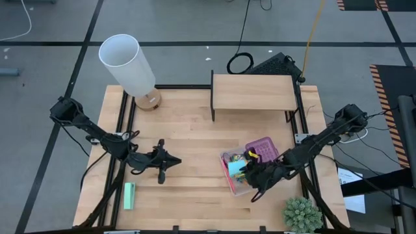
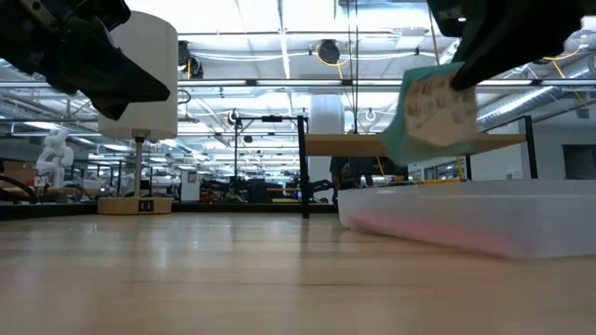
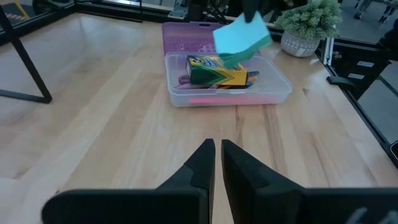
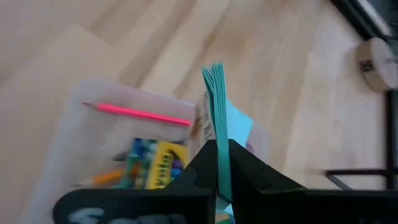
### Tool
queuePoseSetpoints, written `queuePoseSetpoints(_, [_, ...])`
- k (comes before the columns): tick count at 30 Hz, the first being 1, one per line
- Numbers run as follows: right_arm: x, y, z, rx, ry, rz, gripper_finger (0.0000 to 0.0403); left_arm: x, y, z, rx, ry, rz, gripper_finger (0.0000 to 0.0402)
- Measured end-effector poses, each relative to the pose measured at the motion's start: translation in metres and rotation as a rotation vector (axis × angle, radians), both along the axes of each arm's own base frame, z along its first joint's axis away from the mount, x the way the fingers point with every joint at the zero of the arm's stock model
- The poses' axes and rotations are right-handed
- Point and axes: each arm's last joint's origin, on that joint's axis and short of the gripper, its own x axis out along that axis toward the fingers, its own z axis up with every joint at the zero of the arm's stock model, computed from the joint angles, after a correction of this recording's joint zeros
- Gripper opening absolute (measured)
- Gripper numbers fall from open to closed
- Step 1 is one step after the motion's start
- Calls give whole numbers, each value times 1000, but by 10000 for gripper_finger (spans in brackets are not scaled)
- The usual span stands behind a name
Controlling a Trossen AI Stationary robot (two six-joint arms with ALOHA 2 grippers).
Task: Pack school essentials
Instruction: Put the blue sticky notes into the purple supply box
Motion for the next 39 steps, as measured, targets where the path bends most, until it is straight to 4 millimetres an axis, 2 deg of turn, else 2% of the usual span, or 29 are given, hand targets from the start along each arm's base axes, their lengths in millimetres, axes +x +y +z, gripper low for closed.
queuePoseSetpoints(8, [0,-7,-17,-117,-53,4,11,0,0,0,1,3,-8,31])
queuePoseSetpoints(14, [-6,-10,-31,-141,-13,18,11,0,0,0,3,3,-9,31])
queuePoseSetpoints(23, [-9,-7,-39,13,28,74,33,0,0,0,5,1,-1,31])
queuePoseSetpoints(31, [-10,-6,-40,120,50,35,62,0,0,0,3,0,1,31])
queuePoseSetpoints(39, [-11,-4,-39,223,77,7,125,0,0,0,-5,0,4,31])
